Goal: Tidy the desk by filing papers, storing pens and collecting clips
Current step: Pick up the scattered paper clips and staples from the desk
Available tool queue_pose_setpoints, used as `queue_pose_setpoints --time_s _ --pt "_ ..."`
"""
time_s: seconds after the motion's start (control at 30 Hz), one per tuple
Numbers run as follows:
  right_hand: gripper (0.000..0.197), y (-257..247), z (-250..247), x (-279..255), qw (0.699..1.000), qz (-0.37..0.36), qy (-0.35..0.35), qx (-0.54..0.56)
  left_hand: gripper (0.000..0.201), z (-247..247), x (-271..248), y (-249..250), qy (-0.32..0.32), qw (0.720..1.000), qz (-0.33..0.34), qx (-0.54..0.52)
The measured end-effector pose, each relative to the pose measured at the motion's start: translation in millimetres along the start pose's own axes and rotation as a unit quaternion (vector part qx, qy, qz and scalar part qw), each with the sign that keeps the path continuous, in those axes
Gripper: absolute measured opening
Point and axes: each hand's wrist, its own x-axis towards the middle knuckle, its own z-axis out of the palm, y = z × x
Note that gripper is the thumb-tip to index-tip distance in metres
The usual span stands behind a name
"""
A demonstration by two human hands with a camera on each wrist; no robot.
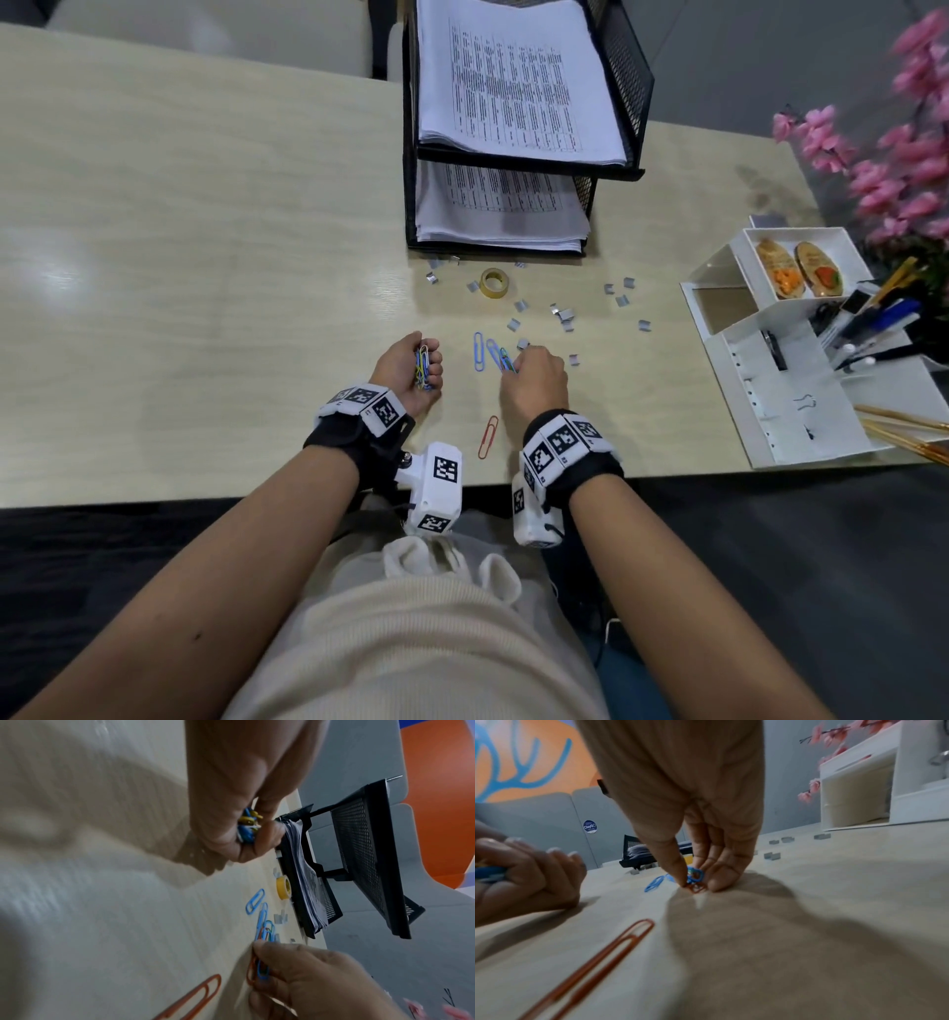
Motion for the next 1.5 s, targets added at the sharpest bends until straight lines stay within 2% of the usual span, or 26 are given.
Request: queue_pose_setpoints --time_s 0.13,0.23,0.33,0.4,0.47,0.57,0.7,0.83,0.97,1.17,1.27,1.37,1.5 --pt "0.024 9 -10 3 0.996 0.025 0.032 0.079 0.038 2 0 0 -0.002 1.000 0.003 -0.007" --pt "0.026 6 -19 -6 0.990 -0.005 0.047 0.130 0.037 8 -1 -3 -0.025 0.999 0.004 -0.020" --pt "0.032 -6 -19 -13 0.980 -0.063 0.005 0.190 0.042 12 0 -9 -0.044 0.999 -0.001 -0.012" --pt "0.035 -12 -15 -13 0.971 -0.065 -0.012 0.228 0.047 13 0 -11 -0.057 0.998 -0.009 -0.003" --pt "0.031 -11 -12 -10 0.977 -0.041 0.016 0.208 0.049 12 0 -11 -0.053 0.999 -0.012 -0.002" --pt "0.009 -2 -8 -9 0.996 0.009 0.025 0.091 0.045 8 -2 -5 -0.039 0.999 -0.022 0.009" --pt "0.020 6 4 -9 0.999 0.026 0.008 0.024 0.041 3 -5 -1 -0.036 0.998 -0.032 0.028" --pt "0.022 2 1 -3 0.997 0.060 0.006 0.054 0.037 -2 -10 2 -0.042 0.998 -0.035 0.019" --pt "0.017 -8 2 4 0.997 0.029 0.027 0.069 0.034 -3 -9 4 -0.020 1.000 -0.010 0.007" --pt "0.021 -6 4 8 0.996 -0.039 0.024 -0.073 0.037 -2 -15 5 -0.013 1.000 -0.002 -0.022" --pt "0.022 -5 -1 6 0.993 -0.045 0.005 -0.111 0.038 2 -15 4 -0.017 0.999 0.006 -0.026" --pt "0.019 -6 -3 3 0.996 -0.030 -0.012 -0.084 0.037 5 -13 2 -0.020 0.999 0.013 -0.024" --pt "0.012 -18 -9 -5 0.997 -0.032 0.008 0.074 0.039 8 -10 -1 -0.031 0.999 0.015 -0.011"
